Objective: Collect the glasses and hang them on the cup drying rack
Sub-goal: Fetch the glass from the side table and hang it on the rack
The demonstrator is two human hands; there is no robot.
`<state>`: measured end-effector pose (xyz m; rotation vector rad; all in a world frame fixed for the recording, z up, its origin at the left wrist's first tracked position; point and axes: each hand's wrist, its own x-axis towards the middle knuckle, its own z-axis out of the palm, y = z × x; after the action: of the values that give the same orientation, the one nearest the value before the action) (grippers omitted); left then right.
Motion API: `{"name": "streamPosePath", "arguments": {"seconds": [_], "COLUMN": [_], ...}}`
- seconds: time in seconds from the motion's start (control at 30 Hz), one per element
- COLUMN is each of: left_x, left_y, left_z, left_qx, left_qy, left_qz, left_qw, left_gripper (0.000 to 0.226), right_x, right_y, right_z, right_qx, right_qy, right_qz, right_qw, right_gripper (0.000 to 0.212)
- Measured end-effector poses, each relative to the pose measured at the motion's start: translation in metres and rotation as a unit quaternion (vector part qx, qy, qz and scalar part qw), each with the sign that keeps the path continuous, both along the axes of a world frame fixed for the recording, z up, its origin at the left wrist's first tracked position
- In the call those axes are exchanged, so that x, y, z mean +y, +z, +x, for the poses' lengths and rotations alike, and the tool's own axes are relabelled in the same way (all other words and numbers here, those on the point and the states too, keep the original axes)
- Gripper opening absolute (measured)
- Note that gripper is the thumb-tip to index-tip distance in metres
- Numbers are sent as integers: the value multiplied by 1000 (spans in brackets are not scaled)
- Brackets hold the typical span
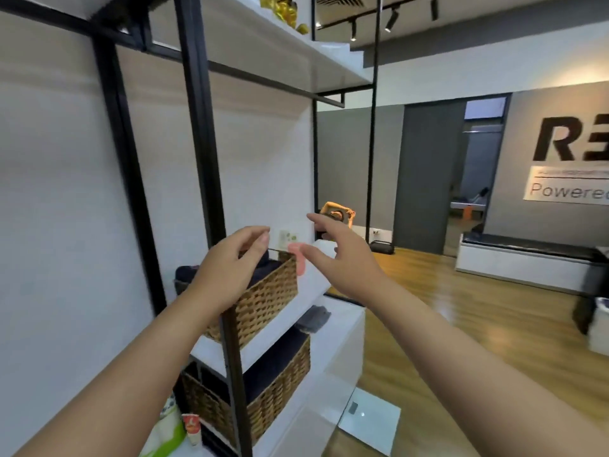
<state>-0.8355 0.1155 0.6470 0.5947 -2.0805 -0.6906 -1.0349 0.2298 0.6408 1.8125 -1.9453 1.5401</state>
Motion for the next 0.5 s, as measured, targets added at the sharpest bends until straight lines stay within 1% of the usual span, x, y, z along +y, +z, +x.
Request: {"name": "streamPosePath", "arguments": {"seconds": [0.07, 0.17, 0.27, 0.43, 0.5], "left_x": [8, 24, 40, 84, 106], "left_y": [2, 5, 7, 5, 6], "left_z": [-51, -126, -199, -321, -371], "left_qx": [-3, -4, 6, 2, -1], "left_qy": [-36, -83, -113, -196, -231], "left_qz": [-4, 0, -7, 0, -6], "left_qw": [999, 997, 993, 981, 973], "left_gripper": [36, 29, 26, 38, 38], "right_x": [25, 64, 102, 179, 209], "right_y": [-2, -3, -3, -5, -3], "right_z": [-43, -108, -169, -262, -295], "right_qx": [-4, -8, -27, -45, -47], "right_qy": [-41, -92, -139, -218, -254], "right_qz": [-3, -16, -30, -17, -24], "right_qw": [999, 996, 989, 975, 966], "right_gripper": [59, 52, 55, 59, 58]}}
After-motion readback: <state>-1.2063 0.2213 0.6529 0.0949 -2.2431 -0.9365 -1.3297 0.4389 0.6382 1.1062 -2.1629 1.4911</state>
